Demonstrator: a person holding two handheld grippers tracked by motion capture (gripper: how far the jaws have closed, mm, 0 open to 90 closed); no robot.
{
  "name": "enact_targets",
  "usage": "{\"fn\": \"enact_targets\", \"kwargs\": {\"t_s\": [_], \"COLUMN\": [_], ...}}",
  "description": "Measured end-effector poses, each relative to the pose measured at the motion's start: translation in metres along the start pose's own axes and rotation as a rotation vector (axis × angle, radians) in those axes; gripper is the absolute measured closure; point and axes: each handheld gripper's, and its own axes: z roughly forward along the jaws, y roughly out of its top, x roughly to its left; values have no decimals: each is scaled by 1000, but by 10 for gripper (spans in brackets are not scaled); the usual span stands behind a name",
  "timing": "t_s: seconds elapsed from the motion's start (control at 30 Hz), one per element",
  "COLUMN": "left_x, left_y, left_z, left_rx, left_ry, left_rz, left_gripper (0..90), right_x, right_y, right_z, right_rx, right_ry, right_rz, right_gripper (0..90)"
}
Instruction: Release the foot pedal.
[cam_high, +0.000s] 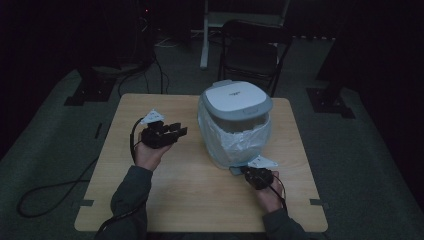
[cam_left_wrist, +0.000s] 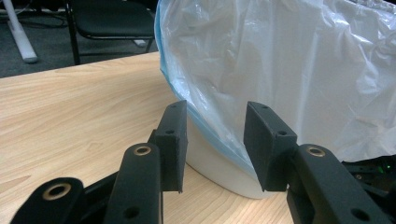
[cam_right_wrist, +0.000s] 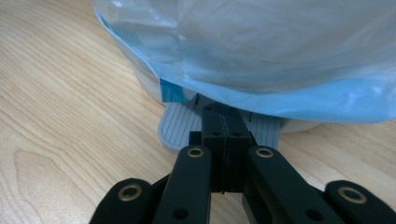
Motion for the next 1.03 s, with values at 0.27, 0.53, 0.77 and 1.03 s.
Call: {"fn": "enact_targets", "kwargs": {"t_s": [0.27, 0.53, 0.77, 1.03], "left_x": [3, 8, 9, 15], "left_y": [-6, -27, -46, -75], "left_z": [-1, 0, 1, 4], "left_rx": [10, 28, 42, 79], "left_ry": [18, 31, 34, 40], "left_rz": [-2, -34, -42, -90], "left_gripper": [604, 595, 592, 591], "right_x": [-14, -57, -69, -75], "right_y": [1, -16, -24, -33], "right_z": [-18, -24, -15, -11], "right_rx": [-33, 25, 75, 76], "right_ry": [-36, -160, -217, -255], "right_rz": [10, 152, 195, 239], "right_gripper": [887, 836, 795, 407]}}
